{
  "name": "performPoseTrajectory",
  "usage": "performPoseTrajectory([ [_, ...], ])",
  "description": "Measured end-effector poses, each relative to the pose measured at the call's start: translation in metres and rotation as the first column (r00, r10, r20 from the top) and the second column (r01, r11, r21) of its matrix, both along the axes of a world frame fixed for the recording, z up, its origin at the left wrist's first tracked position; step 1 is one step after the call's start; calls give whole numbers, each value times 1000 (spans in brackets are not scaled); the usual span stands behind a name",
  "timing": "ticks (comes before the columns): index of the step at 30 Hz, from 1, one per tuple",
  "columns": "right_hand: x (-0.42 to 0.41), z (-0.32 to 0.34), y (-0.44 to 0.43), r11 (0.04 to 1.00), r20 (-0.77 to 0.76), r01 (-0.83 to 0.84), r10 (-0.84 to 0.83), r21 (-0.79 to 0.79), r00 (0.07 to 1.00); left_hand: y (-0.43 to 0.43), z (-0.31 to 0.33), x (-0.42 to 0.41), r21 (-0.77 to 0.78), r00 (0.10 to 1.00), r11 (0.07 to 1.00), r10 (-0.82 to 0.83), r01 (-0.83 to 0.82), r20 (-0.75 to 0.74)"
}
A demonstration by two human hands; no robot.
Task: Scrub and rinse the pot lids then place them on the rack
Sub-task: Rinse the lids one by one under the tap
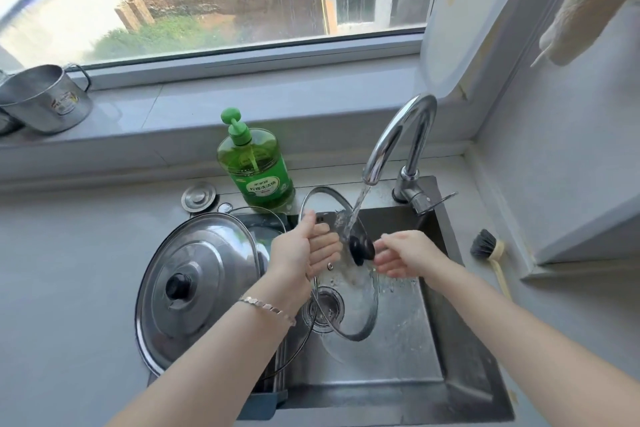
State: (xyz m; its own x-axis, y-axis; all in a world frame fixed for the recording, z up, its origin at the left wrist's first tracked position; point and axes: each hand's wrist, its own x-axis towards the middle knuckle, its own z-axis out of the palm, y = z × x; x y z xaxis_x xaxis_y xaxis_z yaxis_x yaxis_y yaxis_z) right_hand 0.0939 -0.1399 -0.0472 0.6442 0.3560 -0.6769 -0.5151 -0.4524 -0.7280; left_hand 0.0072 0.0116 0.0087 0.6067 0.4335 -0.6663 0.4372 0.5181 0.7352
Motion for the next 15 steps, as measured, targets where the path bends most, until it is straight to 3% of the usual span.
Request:
performPoseTrajectory([
  [3,18,-20,-28,987,41,68,-62,-148,997,-13,2,18,44,991,991,-125,128,-53],
  [8,46,-30,-54,945,241,230,-173,-233,955,-29,11,46,223,962,937,-253,269,-98],
  [10,59,-27,-54,935,262,300,-246,-188,933,-30,12,49,257,953,918,-288,304,-97],
  [15,87,-29,-40,852,139,524,-521,16,843,-21,8,38,284,938,895,-318,344,-134],
])
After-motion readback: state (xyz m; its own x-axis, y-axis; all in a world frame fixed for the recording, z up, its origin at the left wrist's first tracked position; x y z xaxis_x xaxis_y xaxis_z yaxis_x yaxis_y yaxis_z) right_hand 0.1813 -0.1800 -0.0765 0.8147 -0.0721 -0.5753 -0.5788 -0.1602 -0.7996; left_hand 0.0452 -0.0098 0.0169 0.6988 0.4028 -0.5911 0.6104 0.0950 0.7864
